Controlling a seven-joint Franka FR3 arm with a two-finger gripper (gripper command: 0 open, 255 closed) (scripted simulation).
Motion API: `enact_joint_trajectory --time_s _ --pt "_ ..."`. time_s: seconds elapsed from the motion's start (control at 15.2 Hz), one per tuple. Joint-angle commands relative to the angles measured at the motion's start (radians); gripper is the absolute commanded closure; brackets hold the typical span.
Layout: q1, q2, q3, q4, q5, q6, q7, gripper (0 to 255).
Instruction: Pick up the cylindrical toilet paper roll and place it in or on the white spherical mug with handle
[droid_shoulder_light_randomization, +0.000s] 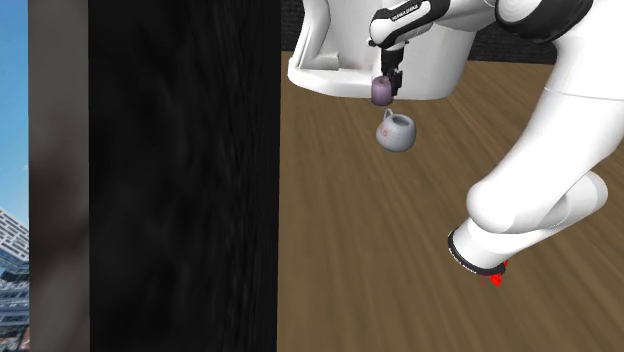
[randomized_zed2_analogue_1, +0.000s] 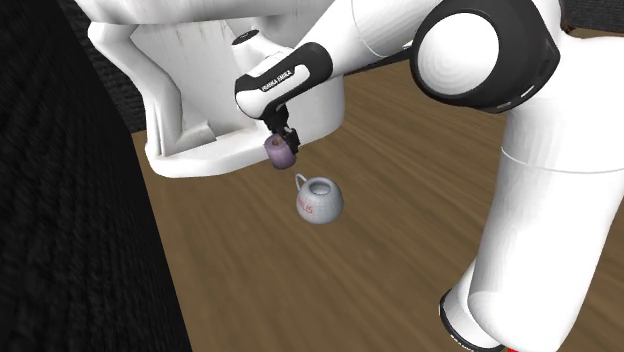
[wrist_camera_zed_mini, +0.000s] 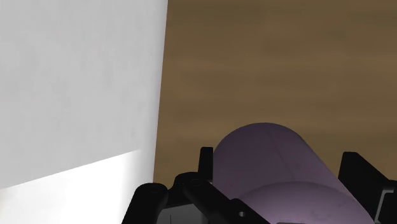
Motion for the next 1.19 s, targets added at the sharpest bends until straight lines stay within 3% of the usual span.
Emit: enact_joint_trajectory --time_s 0.0,1.12 --pt "0.001 -0.01 0.001 0.014 0.003 -0.023 -0.006 255" --pt "0.004 -0.069 0.006 0.16 0.026 -0.223 -0.059 255"
